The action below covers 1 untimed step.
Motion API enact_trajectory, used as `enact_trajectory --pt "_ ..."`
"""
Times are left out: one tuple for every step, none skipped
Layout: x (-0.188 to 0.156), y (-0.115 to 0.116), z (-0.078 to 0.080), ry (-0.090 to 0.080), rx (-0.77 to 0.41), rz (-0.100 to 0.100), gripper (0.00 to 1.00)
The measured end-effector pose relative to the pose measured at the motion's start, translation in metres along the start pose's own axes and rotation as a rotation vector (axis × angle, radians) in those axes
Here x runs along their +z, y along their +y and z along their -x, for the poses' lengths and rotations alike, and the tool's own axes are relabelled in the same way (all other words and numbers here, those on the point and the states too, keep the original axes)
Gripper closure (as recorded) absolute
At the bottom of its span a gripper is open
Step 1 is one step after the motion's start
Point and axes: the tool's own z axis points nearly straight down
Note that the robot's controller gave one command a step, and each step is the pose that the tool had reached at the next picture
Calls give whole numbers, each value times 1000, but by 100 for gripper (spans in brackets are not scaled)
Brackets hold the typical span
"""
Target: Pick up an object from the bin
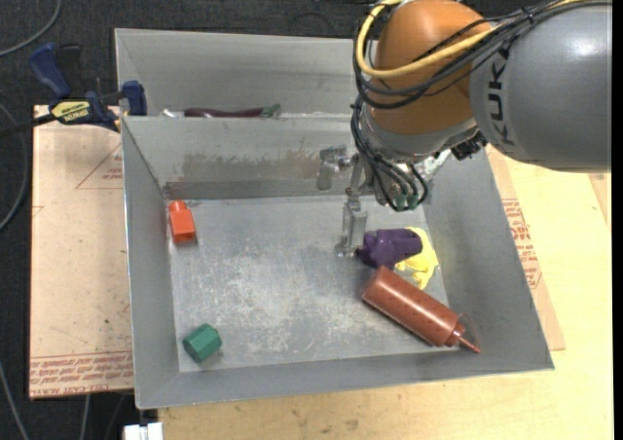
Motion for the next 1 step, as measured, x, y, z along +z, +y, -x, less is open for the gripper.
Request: enact_trajectory --pt "31 -22 -13 -4 -92 5 0"
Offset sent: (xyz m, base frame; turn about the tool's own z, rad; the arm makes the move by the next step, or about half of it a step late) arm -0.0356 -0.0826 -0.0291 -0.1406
